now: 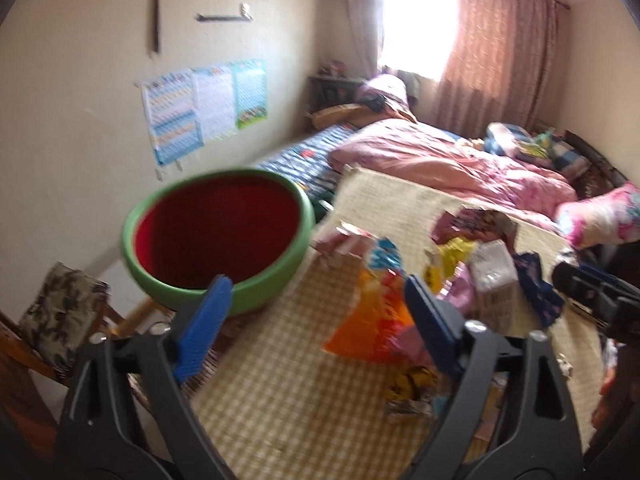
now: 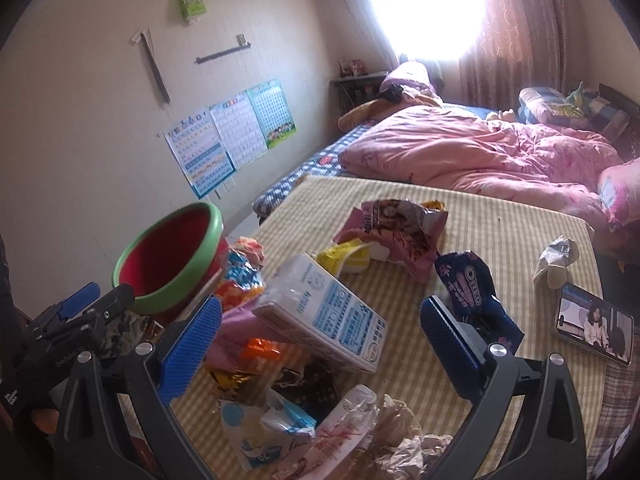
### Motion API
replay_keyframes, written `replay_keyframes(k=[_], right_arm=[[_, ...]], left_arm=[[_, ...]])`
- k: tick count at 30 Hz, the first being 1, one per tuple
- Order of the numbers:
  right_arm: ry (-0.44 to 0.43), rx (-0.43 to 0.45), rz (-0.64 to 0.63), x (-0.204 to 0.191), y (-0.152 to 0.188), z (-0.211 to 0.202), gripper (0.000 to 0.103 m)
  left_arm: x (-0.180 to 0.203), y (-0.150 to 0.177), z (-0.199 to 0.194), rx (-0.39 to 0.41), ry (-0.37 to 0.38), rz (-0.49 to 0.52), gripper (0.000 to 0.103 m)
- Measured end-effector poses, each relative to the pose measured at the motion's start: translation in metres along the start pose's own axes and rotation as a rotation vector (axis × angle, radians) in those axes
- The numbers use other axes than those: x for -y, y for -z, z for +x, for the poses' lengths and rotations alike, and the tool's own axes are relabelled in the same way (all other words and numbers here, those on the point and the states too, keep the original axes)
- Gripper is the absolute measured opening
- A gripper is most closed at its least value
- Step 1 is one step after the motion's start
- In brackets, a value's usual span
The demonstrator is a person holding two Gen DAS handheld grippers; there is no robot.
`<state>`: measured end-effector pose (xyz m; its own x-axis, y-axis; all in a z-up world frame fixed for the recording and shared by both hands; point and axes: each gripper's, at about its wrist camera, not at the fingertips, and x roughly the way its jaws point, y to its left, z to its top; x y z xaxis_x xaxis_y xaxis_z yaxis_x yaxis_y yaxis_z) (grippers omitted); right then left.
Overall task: Collect trash
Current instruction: 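Grasp the pink wrapper with the left tool while the right tool grasps the white milk carton, then carry both items over the red tub and open both tools to drop them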
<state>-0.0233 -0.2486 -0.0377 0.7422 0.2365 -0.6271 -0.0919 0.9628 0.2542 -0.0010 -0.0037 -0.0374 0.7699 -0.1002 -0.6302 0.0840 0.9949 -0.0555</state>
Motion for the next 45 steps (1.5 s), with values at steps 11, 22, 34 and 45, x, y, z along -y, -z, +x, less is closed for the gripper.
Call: replay_keyframes(k=[11,22,34,45], right_arm=[[-0.077,-0.111,-0.1,0.008,-0.002,0.034,0.096],[-0.254,-0.274,-0.295,0.005,-0.019,0.087,0.096],[-0.326,-0.212,-0.154,0.018,-0.029,0.08,0.06],[-0.305,-0.05,-0.055,-0.009,-0.05,0.027,0.06]], left_arm=[[0.054,0.005,0.041,-0.172,0.31,0.127,0.042],[0.071,0.015,0.084,-0.325,0.394,0.166,0.028],[0.053,0.004,0.073,-0.27,0.394,0.099,0.012],[0.0,-0.026,0.024,-0.058,0.266,-0.014,0.012]])
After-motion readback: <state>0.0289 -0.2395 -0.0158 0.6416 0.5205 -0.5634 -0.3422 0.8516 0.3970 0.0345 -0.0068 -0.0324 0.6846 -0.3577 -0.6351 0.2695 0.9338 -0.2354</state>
